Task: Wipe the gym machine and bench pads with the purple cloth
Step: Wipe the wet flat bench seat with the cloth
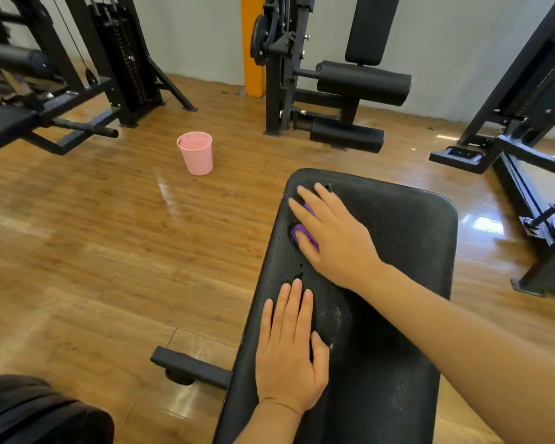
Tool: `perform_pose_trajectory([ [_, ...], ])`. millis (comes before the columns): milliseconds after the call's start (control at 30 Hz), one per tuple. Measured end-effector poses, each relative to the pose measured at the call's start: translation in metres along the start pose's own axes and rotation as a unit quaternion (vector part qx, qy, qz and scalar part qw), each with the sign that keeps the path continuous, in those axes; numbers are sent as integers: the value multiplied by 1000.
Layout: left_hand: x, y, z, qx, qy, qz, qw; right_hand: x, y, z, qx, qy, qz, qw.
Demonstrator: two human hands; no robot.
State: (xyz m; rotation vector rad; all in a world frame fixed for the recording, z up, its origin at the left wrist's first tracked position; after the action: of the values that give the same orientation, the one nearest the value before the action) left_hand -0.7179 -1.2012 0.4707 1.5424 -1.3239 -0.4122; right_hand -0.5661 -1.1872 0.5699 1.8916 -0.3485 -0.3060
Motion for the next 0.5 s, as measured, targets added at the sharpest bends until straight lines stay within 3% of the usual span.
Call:
perform_pose_trajectory([
  [100,1,0,0,-1,2,-6,1000,2,1,20,-21,-16,-50,998],
  [233,1,0,0,-3,3,-1,1000,2,4,5,41,-27,-32,998],
  [500,0,-2,1,-11,-1,-5,1000,5,-5,17,75,-75,-24,994],
])
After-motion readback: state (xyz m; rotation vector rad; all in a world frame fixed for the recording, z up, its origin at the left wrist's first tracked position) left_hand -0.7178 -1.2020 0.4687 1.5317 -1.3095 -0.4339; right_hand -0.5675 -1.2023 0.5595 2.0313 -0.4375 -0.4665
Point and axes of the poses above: each hand's wrist, its own z-axis away from the middle knuckle, its own y-axis out of the back of the hand, x = y × z, the point moved 6 cm from there along -z, towards the middle knuckle, and after that the axes turned 5 degrees about -z, right-handed, at the moved point
